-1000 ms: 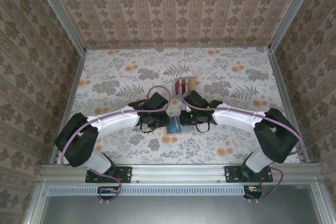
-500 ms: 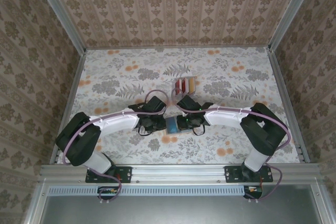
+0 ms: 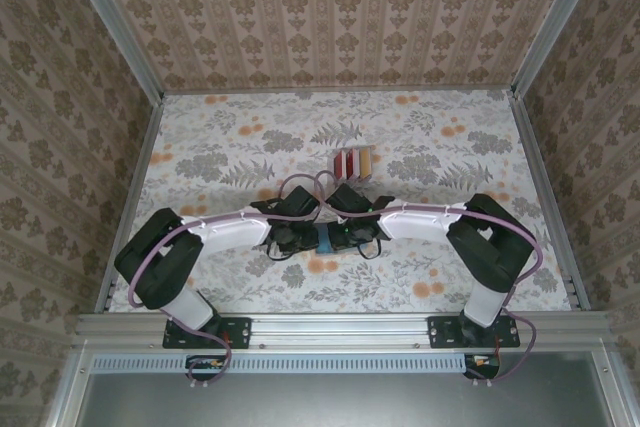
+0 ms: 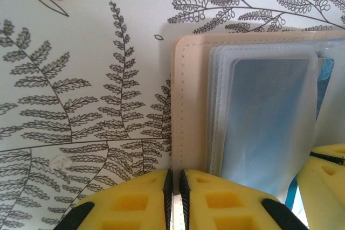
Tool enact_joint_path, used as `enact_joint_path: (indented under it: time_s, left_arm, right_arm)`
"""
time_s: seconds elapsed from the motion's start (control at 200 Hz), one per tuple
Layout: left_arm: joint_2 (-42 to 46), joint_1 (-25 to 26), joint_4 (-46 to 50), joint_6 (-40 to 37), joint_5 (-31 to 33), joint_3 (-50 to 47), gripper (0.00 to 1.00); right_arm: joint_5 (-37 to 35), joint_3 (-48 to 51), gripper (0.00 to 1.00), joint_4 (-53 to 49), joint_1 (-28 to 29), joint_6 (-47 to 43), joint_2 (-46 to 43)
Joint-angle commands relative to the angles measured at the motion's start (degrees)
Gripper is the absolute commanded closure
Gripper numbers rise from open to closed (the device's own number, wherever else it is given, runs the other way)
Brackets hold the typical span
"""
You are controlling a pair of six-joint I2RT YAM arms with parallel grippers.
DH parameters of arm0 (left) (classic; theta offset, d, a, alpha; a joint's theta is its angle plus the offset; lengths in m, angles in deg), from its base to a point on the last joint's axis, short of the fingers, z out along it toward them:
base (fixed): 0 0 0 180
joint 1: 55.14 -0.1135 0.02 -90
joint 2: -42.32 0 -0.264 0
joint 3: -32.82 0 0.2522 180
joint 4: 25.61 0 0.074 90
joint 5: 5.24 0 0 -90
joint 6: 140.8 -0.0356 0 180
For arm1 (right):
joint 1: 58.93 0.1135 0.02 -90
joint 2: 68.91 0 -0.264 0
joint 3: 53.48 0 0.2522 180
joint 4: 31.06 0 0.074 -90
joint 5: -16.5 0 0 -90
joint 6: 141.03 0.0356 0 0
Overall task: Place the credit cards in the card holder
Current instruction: Insert the credit card into the card slot, then move the card holder to the center of the table, then rotate the card holder at the center of the table.
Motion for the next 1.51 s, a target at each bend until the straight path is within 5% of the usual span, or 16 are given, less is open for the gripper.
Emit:
enact_joint_path:
  time_s: [0.0, 0.385, 1.02, 1.5]
  left_arm:
    - [-2.76, 1.81, -2.78, 1.46, -1.85, 0.14, 0.83]
    - [3.24, 0.27, 3.14, -0.87, 1.35, 1.07, 0.83]
    - [3.08, -1.15, 2.56, -1.33, 0.84, -0.03, 0.83]
    - [-4.81, -2.37, 5.40, -9.03, -0.52, 16.56, 0.81]
  right_arm:
    - [0.75, -1.80, 0.86, 0.84, 1.12, -0.22, 1.71]
    - [-5.41, 1.31, 0.83, -3.68, 0.66, -1.27, -5.51]
    - [-9.03, 11.66, 0.80, -6.56, -9.34, -3.38, -13.54]
    - [-4.88, 16.18, 0.76, -8.93, -9.45, -0.82, -29.07]
